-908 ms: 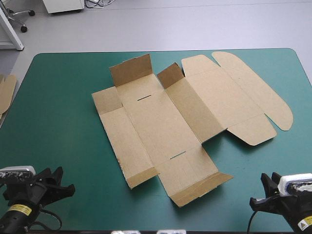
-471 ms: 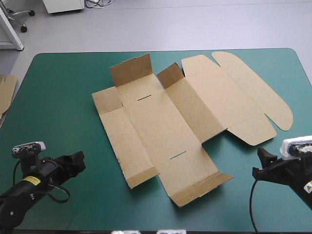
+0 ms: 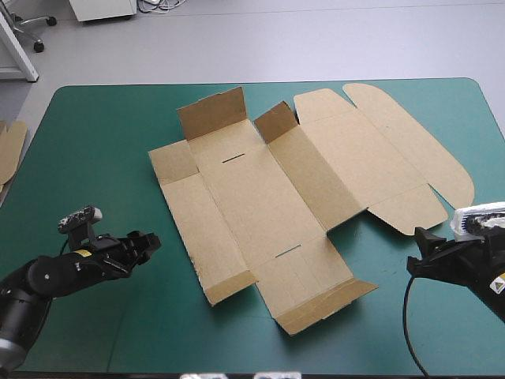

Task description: Fold the box

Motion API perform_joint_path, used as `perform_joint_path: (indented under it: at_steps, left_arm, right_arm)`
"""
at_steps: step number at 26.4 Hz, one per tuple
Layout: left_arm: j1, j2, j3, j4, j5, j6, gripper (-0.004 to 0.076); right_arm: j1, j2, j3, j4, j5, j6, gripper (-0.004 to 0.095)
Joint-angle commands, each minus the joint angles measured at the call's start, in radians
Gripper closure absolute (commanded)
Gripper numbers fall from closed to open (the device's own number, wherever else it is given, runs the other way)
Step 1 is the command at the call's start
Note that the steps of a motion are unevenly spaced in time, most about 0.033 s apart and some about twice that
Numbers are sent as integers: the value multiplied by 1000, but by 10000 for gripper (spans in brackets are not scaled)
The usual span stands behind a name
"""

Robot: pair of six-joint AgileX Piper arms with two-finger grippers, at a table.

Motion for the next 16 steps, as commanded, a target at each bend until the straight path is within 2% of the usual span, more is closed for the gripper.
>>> perform_joint_path:
  at_steps: [1,7,13,16]
  left_arm:
    - [-1,85,-34,-127,-49,70,293]
    - [-1,235,-34,-376,-90,263,294]
    - [-1,354,-6,-405,-94,323,294]
    - [-1,383,74,-651,-101,528,294]
  right_arm:
    - [-3,10,-41,18,-61,-9,315]
    - [-3,10,-53,45,-58,-13,319]
    - [-3,10,-60,45,-50,-13,319]
    - [-3,10,-60,45,-44,-13,337]
